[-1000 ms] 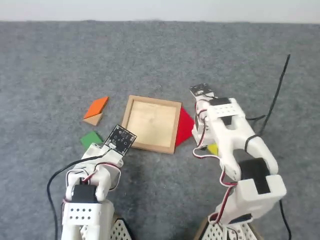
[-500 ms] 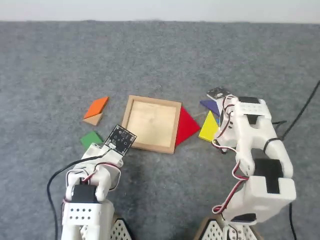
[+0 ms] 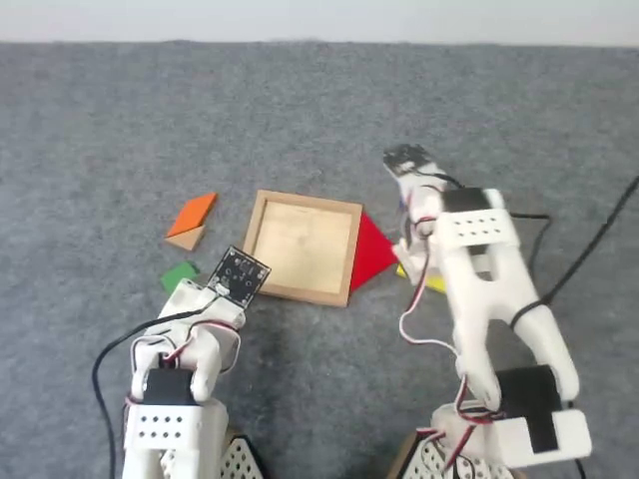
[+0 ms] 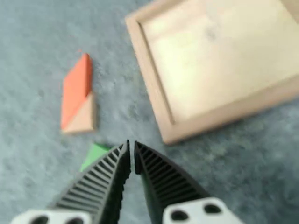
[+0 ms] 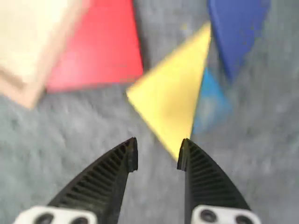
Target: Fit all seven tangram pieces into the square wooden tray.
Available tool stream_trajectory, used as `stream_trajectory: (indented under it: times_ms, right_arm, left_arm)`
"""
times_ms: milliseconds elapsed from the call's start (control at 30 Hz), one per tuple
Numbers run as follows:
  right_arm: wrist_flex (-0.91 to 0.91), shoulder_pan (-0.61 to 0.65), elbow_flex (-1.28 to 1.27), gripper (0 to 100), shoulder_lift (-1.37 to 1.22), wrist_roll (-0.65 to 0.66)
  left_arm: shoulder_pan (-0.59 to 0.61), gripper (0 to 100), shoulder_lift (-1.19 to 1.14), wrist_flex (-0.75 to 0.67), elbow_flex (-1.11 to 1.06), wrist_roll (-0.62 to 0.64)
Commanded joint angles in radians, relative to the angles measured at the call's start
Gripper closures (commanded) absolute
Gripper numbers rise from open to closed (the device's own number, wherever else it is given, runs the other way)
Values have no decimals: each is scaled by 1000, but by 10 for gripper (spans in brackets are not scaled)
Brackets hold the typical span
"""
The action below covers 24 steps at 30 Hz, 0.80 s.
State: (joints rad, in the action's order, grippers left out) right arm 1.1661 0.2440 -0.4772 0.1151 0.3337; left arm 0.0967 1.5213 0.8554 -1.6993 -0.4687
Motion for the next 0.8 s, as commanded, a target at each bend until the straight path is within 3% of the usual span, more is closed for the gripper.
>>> stream_trajectory:
  times_ms: [0,167,300,500,767]
  right_arm:
    - [-139,22,35,845,-36,40]
    - [-199,1,41,843,-147,44]
    - [-186,-4,91,842,-202,43]
    - [-119,1,192,710,-317,41]
    - [-5,13,368,718,-470,-3]
  left_arm:
    - [44,981,6,-6,140,5]
    - [180,952,2,61,303,183]
    - [167,870,2,104,318,313]
    - [161,806,2,109,323,407]
    - [152,792,2,109,328,417]
